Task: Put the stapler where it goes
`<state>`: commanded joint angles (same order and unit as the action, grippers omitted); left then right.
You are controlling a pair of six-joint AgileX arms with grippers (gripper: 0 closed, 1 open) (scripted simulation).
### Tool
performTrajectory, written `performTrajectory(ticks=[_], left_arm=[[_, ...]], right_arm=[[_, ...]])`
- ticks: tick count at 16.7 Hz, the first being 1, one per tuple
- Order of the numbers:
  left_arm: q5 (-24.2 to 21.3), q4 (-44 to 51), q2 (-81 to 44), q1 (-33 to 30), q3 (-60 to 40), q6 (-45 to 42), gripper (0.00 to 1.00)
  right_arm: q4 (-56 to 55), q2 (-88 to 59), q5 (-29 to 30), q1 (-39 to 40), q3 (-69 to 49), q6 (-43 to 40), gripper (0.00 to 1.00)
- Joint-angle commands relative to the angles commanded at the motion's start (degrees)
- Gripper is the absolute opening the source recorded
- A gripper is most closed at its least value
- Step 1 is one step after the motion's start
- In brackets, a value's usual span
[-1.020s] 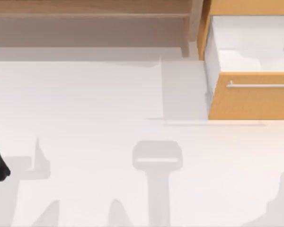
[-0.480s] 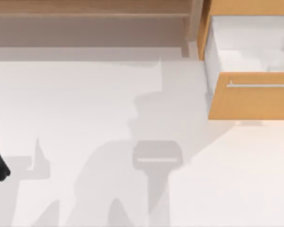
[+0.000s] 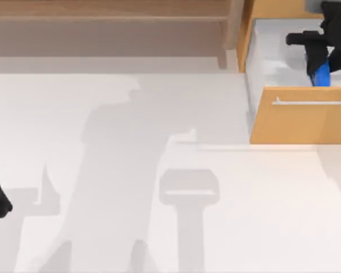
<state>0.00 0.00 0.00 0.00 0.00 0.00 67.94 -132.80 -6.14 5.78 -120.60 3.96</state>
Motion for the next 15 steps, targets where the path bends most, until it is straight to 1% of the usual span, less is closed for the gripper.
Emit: performTrajectory(ticks=[5, 15], left_arm=[[0.0, 0.0, 0.0, 0.0, 0.0, 0.0, 1.0], [0.0, 0.0, 0.0, 0.0, 0.0, 0.0, 1.0]], right_arm=[[5.73, -7.79, 3.64, 0.69, -4.52, 2.47, 0.0], [4.04, -8.08, 3.71, 0.73, -2.88, 2.63, 0.0]])
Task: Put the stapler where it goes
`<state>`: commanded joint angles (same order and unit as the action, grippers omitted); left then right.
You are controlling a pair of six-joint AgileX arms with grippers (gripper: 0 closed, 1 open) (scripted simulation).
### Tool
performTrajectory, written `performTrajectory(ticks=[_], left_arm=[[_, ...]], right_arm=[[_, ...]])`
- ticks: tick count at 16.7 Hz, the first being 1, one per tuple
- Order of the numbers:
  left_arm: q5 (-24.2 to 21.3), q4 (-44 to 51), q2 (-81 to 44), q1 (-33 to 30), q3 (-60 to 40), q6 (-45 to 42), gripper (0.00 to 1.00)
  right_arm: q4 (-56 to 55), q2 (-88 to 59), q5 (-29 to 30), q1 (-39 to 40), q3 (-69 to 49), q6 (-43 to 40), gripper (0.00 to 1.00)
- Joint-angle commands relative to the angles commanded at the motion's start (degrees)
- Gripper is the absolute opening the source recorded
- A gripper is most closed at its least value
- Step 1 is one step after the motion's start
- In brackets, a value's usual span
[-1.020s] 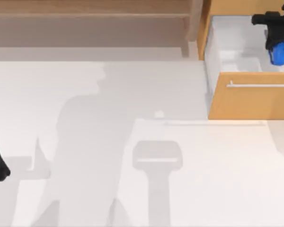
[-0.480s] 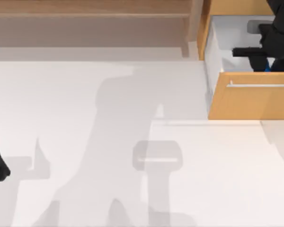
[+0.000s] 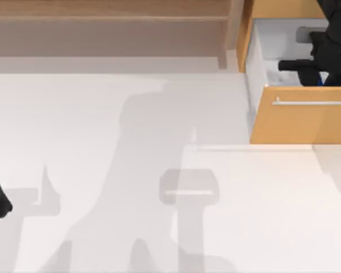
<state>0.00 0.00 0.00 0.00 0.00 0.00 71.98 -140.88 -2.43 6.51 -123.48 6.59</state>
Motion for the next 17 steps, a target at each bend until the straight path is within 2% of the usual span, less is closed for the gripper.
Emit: performTrajectory(ticks=[4, 17], left_arm=[[0.0, 0.0, 0.0, 0.0, 0.0, 0.0, 1.0], [0.0, 0.0, 0.0, 0.0, 0.0, 0.0, 1.0]], right_arm=[[-0.25, -0.03, 0.05, 0.03, 0.29, 0.0, 0.0], [-0.25, -0.03, 0.05, 0.03, 0.29, 0.0, 0.98]])
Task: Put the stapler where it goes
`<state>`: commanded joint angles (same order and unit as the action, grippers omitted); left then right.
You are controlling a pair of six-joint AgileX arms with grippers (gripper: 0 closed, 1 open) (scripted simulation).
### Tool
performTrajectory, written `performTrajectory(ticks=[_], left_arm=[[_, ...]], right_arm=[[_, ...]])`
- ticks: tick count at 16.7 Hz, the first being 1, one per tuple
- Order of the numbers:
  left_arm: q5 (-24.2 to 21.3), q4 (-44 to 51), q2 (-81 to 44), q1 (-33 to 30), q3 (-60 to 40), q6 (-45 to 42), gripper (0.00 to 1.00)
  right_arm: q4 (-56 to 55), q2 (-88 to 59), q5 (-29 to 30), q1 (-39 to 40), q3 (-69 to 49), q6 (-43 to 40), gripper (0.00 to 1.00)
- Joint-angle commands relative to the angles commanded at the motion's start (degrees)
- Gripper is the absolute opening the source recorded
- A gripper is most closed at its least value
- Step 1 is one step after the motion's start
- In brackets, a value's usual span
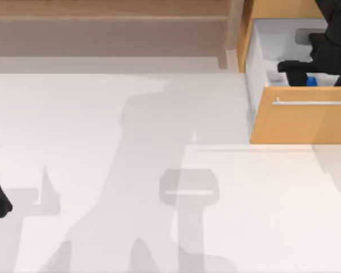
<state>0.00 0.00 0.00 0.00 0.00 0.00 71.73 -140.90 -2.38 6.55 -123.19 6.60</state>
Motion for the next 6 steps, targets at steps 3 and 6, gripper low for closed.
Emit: performTrajectory(ticks=[3, 6], left_arm=[[0.0, 0.0, 0.0, 0.0, 0.0, 0.0, 1.0], [0.0, 0.0, 0.0, 0.0, 0.0, 0.0, 1.0]], right_arm=[[0.0, 0.0, 0.0, 0.0, 0.0, 0.0, 1.0], [0.0, 0.0, 0.0, 0.0, 0.0, 0.0, 1.0]])
